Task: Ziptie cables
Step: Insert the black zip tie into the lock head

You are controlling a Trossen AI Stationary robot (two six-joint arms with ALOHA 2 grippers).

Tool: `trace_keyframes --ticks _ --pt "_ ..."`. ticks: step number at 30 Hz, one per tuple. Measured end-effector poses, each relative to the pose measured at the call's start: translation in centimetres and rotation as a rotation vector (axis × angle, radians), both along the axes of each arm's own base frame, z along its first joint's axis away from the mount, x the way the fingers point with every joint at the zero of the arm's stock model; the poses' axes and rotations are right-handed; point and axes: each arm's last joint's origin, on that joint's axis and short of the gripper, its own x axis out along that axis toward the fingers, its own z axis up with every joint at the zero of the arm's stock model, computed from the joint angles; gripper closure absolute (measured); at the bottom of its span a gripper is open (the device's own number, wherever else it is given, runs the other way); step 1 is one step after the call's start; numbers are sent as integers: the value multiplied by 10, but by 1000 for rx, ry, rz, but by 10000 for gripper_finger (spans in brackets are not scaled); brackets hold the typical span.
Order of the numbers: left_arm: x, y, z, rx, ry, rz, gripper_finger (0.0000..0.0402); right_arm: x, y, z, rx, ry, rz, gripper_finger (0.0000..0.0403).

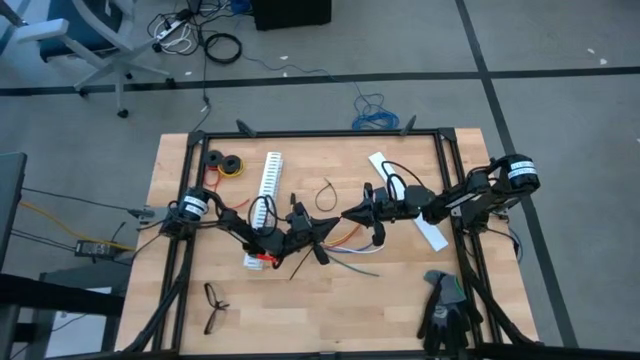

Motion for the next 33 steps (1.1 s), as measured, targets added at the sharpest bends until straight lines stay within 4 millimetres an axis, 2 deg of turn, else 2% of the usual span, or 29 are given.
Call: trace_keyframes --ticks 11,24,33 --pt "1 2 -2 -48 1 -18 397 0 1 -1 6 5 20 403" --pt "4 3 -9 -61 54 -42 334 0 1 -2 27 19 55 403" --pt "5 10 -8 -56 41 -81 326 0 2 -7 36 81 74 403"
